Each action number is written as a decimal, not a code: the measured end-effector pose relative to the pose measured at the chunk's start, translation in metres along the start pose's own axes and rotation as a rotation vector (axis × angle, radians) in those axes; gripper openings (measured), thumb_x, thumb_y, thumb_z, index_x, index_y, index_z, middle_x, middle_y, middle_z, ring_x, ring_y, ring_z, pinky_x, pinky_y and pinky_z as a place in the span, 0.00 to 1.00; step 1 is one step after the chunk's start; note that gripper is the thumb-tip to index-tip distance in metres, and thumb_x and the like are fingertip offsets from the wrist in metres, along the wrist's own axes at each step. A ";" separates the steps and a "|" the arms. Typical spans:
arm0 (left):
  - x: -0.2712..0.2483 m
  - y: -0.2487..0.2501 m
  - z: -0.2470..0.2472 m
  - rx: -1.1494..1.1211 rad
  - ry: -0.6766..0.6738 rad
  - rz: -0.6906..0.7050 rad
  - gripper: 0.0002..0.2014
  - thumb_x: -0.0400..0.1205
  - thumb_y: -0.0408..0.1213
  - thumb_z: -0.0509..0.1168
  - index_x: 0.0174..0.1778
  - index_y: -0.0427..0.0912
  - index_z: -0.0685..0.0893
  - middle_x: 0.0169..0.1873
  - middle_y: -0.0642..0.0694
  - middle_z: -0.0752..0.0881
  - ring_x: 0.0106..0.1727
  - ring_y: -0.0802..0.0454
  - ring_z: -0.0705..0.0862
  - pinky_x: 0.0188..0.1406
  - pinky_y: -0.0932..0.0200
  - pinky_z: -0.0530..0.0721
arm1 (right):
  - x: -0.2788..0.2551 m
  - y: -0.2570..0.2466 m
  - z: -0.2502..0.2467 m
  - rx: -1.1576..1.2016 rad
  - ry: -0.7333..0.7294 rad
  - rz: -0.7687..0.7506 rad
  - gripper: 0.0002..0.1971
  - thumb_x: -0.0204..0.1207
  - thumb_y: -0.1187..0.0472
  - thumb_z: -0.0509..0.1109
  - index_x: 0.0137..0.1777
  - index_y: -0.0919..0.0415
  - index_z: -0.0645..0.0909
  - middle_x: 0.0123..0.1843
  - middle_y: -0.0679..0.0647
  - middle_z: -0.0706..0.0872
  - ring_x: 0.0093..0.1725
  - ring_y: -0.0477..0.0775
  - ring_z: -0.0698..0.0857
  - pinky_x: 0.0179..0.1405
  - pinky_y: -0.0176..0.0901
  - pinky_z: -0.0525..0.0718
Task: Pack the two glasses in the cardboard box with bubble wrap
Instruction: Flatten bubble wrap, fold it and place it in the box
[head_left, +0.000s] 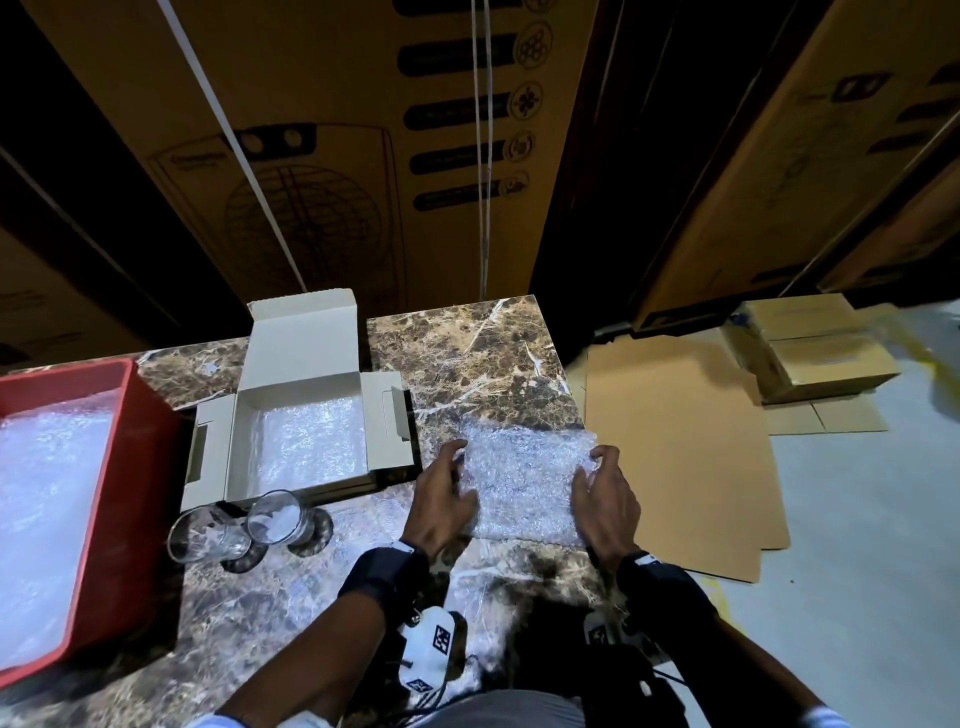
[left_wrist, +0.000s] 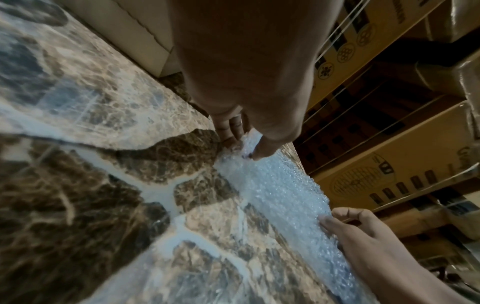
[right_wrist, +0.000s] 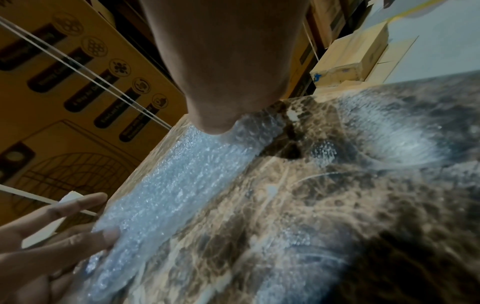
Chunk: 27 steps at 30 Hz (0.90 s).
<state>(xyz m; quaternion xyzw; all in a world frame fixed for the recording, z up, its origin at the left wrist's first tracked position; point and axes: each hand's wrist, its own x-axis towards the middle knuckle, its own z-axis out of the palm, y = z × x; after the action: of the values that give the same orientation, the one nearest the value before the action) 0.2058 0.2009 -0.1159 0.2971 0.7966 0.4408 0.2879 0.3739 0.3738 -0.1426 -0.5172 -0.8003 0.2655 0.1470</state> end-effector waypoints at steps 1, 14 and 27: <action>0.001 0.001 0.000 -0.022 0.008 0.001 0.34 0.81 0.24 0.72 0.79 0.55 0.71 0.63 0.40 0.81 0.51 0.45 0.82 0.53 0.48 0.90 | 0.000 0.000 0.000 -0.009 -0.001 0.007 0.12 0.87 0.54 0.64 0.64 0.49 0.64 0.50 0.56 0.88 0.43 0.64 0.85 0.42 0.52 0.80; 0.004 0.010 0.020 0.745 -0.098 0.432 0.25 0.88 0.45 0.60 0.82 0.48 0.70 0.85 0.39 0.65 0.83 0.39 0.65 0.80 0.33 0.67 | -0.004 -0.006 0.001 -0.335 0.101 -0.122 0.17 0.79 0.60 0.70 0.66 0.52 0.73 0.63 0.57 0.74 0.58 0.58 0.73 0.56 0.55 0.73; 0.020 0.002 0.032 0.852 -0.366 0.454 0.31 0.81 0.47 0.60 0.83 0.46 0.70 0.88 0.42 0.63 0.87 0.38 0.60 0.81 0.41 0.59 | -0.006 -0.017 0.038 -0.258 -0.257 -0.428 0.27 0.90 0.50 0.48 0.87 0.55 0.65 0.88 0.59 0.63 0.88 0.63 0.59 0.88 0.61 0.56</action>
<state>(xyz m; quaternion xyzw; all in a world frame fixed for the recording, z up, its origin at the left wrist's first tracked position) 0.2164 0.2335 -0.1322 0.6256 0.7576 0.0692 0.1730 0.3440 0.3528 -0.1630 -0.3126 -0.9307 0.1877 0.0298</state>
